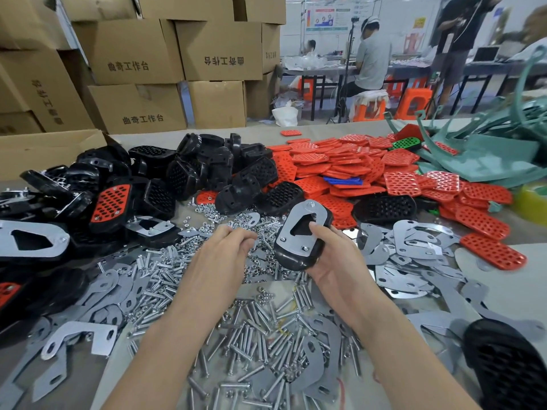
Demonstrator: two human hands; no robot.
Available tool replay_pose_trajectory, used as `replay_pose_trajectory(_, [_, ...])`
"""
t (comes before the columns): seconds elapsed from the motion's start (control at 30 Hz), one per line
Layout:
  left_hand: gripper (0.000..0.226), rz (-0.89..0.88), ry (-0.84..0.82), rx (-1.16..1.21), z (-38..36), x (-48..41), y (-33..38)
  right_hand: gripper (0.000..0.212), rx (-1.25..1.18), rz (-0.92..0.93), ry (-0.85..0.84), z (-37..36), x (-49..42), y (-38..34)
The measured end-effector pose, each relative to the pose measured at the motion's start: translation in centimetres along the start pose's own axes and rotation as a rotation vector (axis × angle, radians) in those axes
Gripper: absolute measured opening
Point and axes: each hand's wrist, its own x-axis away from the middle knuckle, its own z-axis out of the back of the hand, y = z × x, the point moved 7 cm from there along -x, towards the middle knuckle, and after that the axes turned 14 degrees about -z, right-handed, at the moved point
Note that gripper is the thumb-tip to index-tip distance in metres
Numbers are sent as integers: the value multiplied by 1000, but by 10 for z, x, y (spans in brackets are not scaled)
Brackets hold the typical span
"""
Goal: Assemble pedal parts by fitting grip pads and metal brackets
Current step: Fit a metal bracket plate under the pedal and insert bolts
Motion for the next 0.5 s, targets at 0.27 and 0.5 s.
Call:
replay_pose_trajectory(0.27, [26, -50, 61, 99, -1, -2, 4, 31, 3, -21, -3, 0, -1, 1])
replay_pose_trajectory(0.5, [30, -129, 144, 154, -3, -1, 20, 31, 15, -14, -19, 1, -1, 0])
